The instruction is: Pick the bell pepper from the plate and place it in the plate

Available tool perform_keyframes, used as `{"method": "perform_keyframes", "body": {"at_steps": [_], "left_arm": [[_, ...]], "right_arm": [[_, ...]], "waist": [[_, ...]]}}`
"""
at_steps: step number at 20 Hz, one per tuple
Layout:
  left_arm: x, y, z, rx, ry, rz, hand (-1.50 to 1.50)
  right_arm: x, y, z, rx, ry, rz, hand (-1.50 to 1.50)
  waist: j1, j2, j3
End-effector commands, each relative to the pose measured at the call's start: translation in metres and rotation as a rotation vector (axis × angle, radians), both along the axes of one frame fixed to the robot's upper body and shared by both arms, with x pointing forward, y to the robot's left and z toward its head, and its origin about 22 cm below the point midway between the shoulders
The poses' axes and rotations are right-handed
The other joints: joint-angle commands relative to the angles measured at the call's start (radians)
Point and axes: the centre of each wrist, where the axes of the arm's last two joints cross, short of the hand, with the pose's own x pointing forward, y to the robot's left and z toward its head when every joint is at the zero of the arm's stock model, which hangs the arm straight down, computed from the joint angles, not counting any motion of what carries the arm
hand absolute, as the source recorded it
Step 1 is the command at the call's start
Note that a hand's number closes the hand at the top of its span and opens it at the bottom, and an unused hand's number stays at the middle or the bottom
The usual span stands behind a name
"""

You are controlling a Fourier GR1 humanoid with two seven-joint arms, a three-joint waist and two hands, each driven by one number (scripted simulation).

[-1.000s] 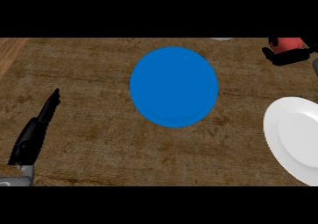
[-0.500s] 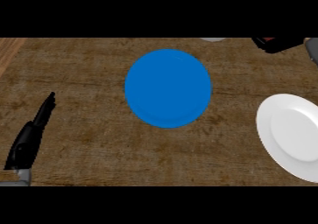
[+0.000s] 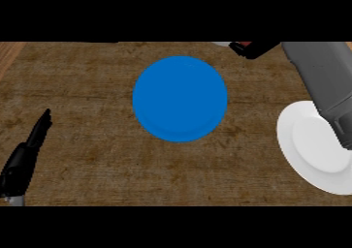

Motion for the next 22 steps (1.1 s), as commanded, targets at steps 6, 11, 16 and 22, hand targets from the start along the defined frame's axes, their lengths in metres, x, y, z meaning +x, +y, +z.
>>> {"method": "perform_keyframes", "body": {"at_steps": [6, 11, 16, 22], "left_arm": [[0.01, -0.002, 0.017, -0.014, -0.009, 0.014, 0.0], [-0.002, 0.01, -0.008, -0.015, 0.015, 0.028, 0.0], [0.007, -0.01, -0.004, -0.003, 0.011, 0.004, 0.0], [0.005, -0.005, 0.001, 0.0, 0.004, -0.018, 0.0]], "right_arm": [[-0.007, 0.099, -0.02, -0.123, 0.132, 0.085, 1.5], [-0.029, 0.158, -0.061, -0.205, 0.165, 0.11, 1.5], [-0.033, 0.153, -0.086, -0.255, 0.191, 0.15, 1.5], [-0.034, 0.142, -0.108, -0.207, 0.406, -0.032, -1.5]], "waist": [[-0.011, -0.003, 0.0], [-0.022, -0.006, -0.001], [-0.004, 0.0, 0.0], [0.013, 0.006, 0.0]]}}
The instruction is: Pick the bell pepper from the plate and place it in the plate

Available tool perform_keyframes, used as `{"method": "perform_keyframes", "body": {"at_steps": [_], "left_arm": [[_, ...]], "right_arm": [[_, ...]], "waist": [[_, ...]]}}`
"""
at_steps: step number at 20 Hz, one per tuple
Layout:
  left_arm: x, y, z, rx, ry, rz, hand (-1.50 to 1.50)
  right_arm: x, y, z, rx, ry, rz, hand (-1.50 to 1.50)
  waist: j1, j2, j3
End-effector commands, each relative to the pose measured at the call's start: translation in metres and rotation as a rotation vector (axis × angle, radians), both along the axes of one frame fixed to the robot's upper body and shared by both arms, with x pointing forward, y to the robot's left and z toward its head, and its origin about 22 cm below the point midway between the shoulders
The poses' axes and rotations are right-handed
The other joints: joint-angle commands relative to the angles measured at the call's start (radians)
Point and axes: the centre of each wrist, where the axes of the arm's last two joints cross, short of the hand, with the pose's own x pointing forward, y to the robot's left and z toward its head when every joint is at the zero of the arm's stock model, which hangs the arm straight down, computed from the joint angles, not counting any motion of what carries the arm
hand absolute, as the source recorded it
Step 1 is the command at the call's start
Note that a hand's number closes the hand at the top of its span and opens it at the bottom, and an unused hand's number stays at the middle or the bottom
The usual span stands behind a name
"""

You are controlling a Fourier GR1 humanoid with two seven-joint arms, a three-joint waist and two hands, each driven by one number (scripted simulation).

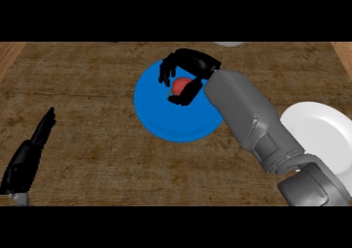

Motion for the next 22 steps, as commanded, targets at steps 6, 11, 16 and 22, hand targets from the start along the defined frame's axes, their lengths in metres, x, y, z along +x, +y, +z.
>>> {"method": "perform_keyframes", "body": {"at_steps": [6, 11, 16, 22], "left_arm": [[0.008, -0.003, 0.002, 0.006, -0.014, -0.002, 0.0], [-0.008, 0.008, 0.001, 0.002, -0.002, 0.001, 0.0], [-0.006, -0.005, 0.006, 0.012, -0.018, -0.01, 0.0], [-0.002, -0.003, 0.007, 0.006, -0.025, -0.038, 0.0]], "right_arm": [[-0.005, -0.005, -0.02, 0.146, 0.058, -0.079, -1.5], [0.004, -0.012, 0.0, 0.379, 0.136, -0.209, -1.5], [0.02, -0.067, 0.021, 0.481, 0.196, -0.351, -1.5], [0.02, -0.144, 0.015, 0.647, 0.253, -0.355, -1.5]], "waist": [[0.014, 0.006, 0.001], [-0.004, 0.002, 0.001], [0.001, 0.007, 0.001], [0.035, 0.03, 0.002]]}}
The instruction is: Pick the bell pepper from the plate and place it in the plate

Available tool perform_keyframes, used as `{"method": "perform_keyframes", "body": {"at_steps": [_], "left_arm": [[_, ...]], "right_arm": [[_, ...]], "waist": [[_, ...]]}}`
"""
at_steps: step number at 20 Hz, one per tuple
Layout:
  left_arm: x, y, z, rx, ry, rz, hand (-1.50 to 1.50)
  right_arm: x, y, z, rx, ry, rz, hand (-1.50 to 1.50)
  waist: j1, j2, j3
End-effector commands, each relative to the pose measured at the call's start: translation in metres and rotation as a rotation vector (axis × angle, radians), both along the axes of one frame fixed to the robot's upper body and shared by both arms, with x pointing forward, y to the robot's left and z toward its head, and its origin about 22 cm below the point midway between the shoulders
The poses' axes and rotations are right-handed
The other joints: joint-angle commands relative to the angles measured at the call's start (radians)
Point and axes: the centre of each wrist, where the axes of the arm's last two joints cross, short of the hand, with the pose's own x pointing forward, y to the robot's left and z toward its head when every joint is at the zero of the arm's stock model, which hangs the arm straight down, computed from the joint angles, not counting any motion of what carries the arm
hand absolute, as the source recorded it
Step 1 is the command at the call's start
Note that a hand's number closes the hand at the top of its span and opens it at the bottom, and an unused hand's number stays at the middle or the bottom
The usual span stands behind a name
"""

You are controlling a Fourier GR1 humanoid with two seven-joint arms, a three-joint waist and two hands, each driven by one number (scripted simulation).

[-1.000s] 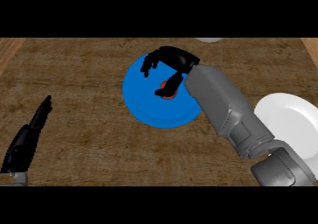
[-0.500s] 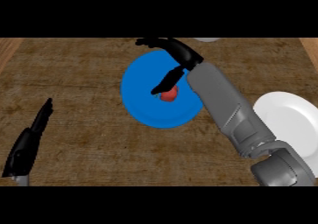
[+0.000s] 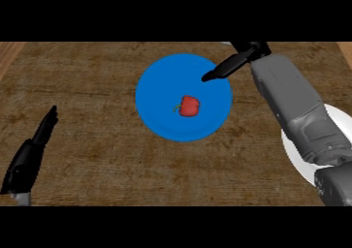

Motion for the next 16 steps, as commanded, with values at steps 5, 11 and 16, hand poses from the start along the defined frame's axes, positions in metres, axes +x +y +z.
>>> {"method": "perform_keyframes", "body": {"at_steps": [5, 11, 16], "left_arm": [[0.002, -0.008, -0.001, -0.014, -0.017, -0.03, 0.0], [0.008, -0.006, 0.006, 0.003, -0.021, -0.045, 0.0], [0.014, -0.017, 0.01, 0.002, -0.038, -0.061, 0.0]], "right_arm": [[-0.004, -0.086, 0.002, 0.139, -0.039, -0.013, -1.5], [-0.011, -0.128, 0.009, 0.098, -0.094, -0.031, -1.5], [-0.011, -0.141, 0.022, 0.099, -0.089, -0.057, -1.5]], "waist": [[0.033, 0.017, 0.002], [0.054, 0.028, 0.004], [0.066, 0.03, 0.005]]}}
